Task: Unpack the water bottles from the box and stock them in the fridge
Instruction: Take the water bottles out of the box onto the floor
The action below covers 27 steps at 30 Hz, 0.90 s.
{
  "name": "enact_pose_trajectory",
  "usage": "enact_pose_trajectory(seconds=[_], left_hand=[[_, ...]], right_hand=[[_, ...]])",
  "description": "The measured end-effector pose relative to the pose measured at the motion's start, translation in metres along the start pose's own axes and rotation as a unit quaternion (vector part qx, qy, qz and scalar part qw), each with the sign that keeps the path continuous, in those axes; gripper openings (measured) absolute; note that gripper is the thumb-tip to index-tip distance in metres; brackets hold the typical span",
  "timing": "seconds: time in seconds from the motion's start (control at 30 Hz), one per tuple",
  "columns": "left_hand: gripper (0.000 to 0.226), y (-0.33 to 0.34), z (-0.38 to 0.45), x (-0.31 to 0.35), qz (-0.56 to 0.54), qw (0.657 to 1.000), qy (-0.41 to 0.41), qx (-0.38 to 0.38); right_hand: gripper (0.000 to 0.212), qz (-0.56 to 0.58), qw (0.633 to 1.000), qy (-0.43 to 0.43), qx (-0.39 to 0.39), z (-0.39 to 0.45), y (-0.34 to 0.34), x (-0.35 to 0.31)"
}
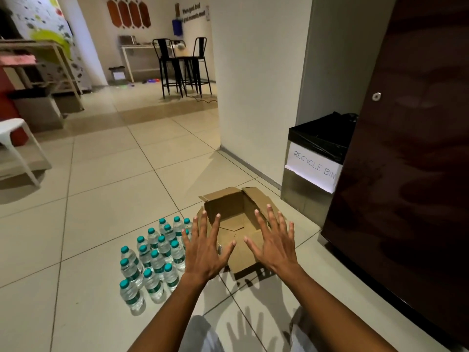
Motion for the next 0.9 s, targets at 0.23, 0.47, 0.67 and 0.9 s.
enact_pose_trajectory(seconds=[0.23,0.47,0.67,0.9], left_hand=[[0.086,0.030,-0.002,0.015,0.003,1.000,0.014,-0.021],[0.084,0.066,0.002,0.014,0.015,0.999,0.024,-0.041],[0.085,0.094,0.014,0.016,0.028,0.998,0.031,-0.048],[0.085,0.095,0.025,0.021,0.015,0.997,0.033,-0.066]], right_hand=[[0.084,0.007,1.000,0.014,-0.013,-0.005,0.026,0.024],[0.085,-0.012,0.999,0.015,-0.025,-0.005,0.062,0.052],[0.085,-0.020,0.999,0.019,-0.039,0.002,0.087,0.058],[0.085,-0.012,0.997,0.020,-0.069,0.012,0.074,0.057]])
Point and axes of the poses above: each hand's wrist, its own z-axis towards the middle knuckle, its own y-axis out of the palm, x = y × z, the point moved 1 cm from there along z, towards the middle knuckle, and after that the axes turned 10 degrees about x, right-handed, at the moved point
